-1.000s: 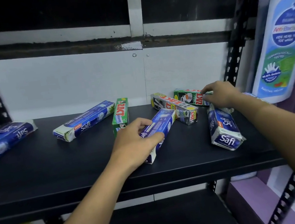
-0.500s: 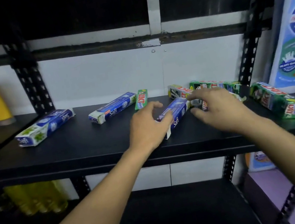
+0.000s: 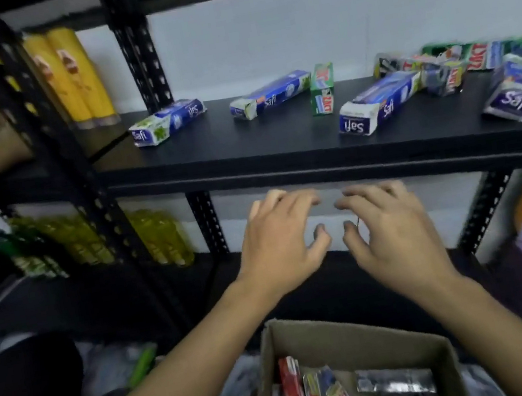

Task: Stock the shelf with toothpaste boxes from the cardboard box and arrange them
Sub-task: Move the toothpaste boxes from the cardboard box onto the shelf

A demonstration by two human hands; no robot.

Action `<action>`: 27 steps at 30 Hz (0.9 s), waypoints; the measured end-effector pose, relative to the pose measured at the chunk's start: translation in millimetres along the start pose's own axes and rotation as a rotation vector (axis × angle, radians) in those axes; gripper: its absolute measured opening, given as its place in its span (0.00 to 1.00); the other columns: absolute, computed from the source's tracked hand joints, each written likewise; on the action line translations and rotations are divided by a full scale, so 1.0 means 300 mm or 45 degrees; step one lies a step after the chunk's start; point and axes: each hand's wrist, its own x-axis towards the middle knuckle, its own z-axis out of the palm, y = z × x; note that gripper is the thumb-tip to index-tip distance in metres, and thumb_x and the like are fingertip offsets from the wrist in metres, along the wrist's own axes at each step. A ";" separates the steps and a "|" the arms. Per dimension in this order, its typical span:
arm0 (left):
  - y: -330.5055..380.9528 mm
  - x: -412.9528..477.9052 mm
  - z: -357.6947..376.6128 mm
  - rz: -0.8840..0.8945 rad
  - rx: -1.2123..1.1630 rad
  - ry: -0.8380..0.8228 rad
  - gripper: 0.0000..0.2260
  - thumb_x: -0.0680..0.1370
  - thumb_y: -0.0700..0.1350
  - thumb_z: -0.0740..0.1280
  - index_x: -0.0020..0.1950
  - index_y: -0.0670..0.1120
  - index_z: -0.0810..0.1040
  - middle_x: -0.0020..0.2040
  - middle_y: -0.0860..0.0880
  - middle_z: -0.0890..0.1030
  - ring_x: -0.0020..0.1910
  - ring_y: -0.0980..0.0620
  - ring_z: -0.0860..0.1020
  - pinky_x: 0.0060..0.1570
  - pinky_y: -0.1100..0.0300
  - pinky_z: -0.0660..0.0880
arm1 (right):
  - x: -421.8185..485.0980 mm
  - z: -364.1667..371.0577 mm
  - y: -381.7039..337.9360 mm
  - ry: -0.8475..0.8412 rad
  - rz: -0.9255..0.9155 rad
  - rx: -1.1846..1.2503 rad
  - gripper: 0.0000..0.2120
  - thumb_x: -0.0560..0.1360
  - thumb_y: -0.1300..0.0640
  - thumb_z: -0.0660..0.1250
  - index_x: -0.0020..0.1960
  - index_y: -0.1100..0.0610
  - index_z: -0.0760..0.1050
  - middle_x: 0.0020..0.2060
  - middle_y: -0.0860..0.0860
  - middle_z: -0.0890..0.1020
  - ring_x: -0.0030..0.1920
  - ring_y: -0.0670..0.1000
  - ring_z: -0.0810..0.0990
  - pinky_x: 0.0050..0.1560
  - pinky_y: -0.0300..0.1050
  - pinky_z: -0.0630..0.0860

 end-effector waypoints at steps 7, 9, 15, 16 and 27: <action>-0.064 -0.311 0.173 -0.173 0.188 -0.594 0.20 0.75 0.54 0.64 0.65 0.50 0.74 0.64 0.52 0.77 0.61 0.48 0.71 0.59 0.51 0.67 | -0.245 0.243 -0.006 -0.469 0.046 -0.039 0.18 0.74 0.54 0.66 0.64 0.53 0.77 0.61 0.49 0.79 0.58 0.56 0.72 0.58 0.53 0.71; -0.081 -0.404 0.233 -0.203 0.201 -0.745 0.20 0.74 0.54 0.64 0.65 0.50 0.73 0.64 0.52 0.77 0.61 0.47 0.71 0.59 0.51 0.68 | -0.326 0.295 0.007 -0.618 0.106 -0.040 0.20 0.75 0.54 0.65 0.66 0.52 0.75 0.62 0.49 0.78 0.59 0.56 0.72 0.59 0.53 0.71; -0.087 -0.688 0.412 -0.266 0.155 -1.062 0.17 0.75 0.54 0.64 0.60 0.47 0.73 0.58 0.47 0.78 0.61 0.45 0.73 0.58 0.51 0.71 | -0.606 0.437 0.058 -1.032 0.287 -0.043 0.18 0.74 0.54 0.64 0.64 0.52 0.75 0.59 0.52 0.79 0.58 0.58 0.74 0.57 0.50 0.72; -0.085 -0.728 0.435 -0.301 0.114 -1.117 0.18 0.75 0.54 0.65 0.61 0.47 0.73 0.58 0.47 0.77 0.60 0.44 0.74 0.57 0.51 0.73 | -0.654 0.458 0.066 -1.097 0.324 -0.044 0.18 0.74 0.53 0.64 0.63 0.52 0.75 0.59 0.52 0.80 0.58 0.58 0.74 0.56 0.49 0.72; -0.110 -1.068 0.672 -0.648 -0.133 -1.468 0.18 0.73 0.53 0.68 0.61 0.48 0.76 0.59 0.46 0.80 0.56 0.43 0.78 0.53 0.50 0.77 | -1.007 0.660 0.107 -1.571 0.781 0.363 0.21 0.74 0.53 0.70 0.67 0.50 0.75 0.61 0.53 0.80 0.60 0.55 0.78 0.60 0.44 0.75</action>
